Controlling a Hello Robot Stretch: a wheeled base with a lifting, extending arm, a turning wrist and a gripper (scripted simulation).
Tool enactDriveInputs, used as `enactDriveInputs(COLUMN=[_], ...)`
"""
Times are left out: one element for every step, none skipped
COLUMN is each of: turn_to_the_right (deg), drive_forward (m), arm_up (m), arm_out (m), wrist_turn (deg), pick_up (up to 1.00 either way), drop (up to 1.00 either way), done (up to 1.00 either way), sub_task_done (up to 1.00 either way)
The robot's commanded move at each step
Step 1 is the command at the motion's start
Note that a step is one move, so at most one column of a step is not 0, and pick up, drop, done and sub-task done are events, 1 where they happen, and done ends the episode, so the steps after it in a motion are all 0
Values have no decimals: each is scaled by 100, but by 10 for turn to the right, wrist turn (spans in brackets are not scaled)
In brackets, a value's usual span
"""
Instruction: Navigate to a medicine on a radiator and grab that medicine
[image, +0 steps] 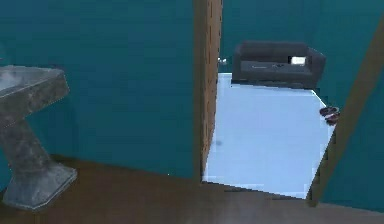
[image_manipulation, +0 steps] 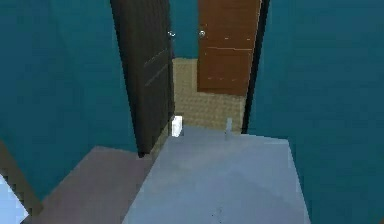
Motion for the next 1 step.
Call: enactDriveInputs(turn_to_the_right=[270], drive_forward=[0], arm_up=[0], arm_out=[0], wrist_turn=[0], pick_up=[0], drop=[0], done=[0], sub_task_done=[0])
